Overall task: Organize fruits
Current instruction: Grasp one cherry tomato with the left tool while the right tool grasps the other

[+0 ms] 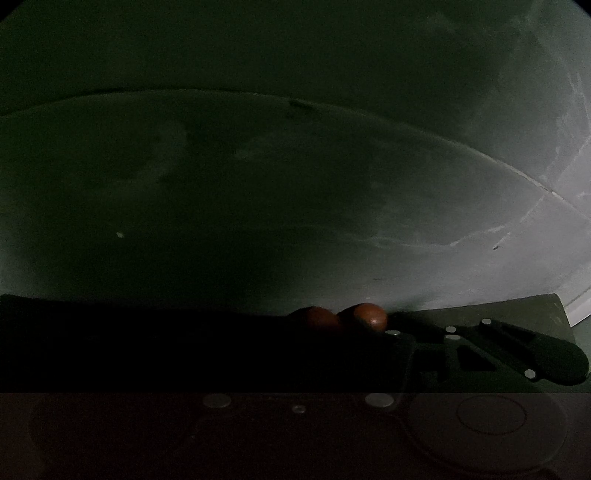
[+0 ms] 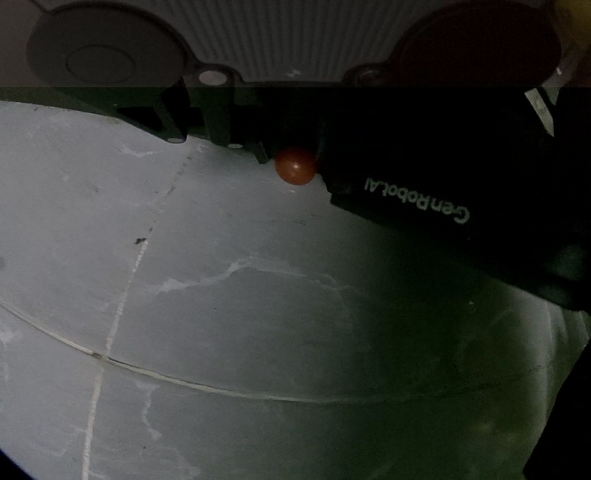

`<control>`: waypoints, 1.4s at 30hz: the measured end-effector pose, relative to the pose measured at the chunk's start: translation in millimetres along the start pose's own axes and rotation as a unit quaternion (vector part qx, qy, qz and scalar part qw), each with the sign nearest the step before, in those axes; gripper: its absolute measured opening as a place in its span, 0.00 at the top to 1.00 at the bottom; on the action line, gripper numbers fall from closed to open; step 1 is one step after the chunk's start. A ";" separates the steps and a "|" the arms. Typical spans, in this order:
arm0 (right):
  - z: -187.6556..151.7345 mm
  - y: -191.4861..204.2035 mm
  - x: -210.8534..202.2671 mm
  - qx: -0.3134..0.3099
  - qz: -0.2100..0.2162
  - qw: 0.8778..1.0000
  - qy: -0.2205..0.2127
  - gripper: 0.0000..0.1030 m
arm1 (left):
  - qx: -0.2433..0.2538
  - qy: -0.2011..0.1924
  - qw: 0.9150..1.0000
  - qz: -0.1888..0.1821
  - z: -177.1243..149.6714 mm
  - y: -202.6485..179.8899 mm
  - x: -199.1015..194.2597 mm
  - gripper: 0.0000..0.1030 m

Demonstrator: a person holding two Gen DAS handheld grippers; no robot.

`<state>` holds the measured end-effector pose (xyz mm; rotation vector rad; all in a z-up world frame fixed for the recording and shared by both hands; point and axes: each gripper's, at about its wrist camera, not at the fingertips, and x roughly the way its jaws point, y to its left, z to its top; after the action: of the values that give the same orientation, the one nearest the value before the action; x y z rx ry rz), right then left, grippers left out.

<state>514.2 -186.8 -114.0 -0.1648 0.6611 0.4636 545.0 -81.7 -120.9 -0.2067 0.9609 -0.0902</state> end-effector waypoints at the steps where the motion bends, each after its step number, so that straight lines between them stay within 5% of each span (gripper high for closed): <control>1: -0.4 -0.7 0.3 0.001 0.000 1.000 0.000 0.72 | 0.001 0.000 1.000 -0.001 0.1 0.1 0.2 0.45; 16: -10.1 2.0 2.4 -0.005 0.007 1.000 -0.004 0.75 | -0.004 0.010 1.000 -0.024 4.5 10.9 -3.7 0.75; 42: -31.2 10.8 -51.5 0.018 -0.008 1.000 -0.020 0.76 | 0.012 -0.001 1.000 -0.021 -13.3 9.8 -59.2 0.75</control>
<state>456.3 -204.9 -106.2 -0.1269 0.6287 0.4384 500.2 -63.9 -82.8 -0.2057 0.9534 -0.1396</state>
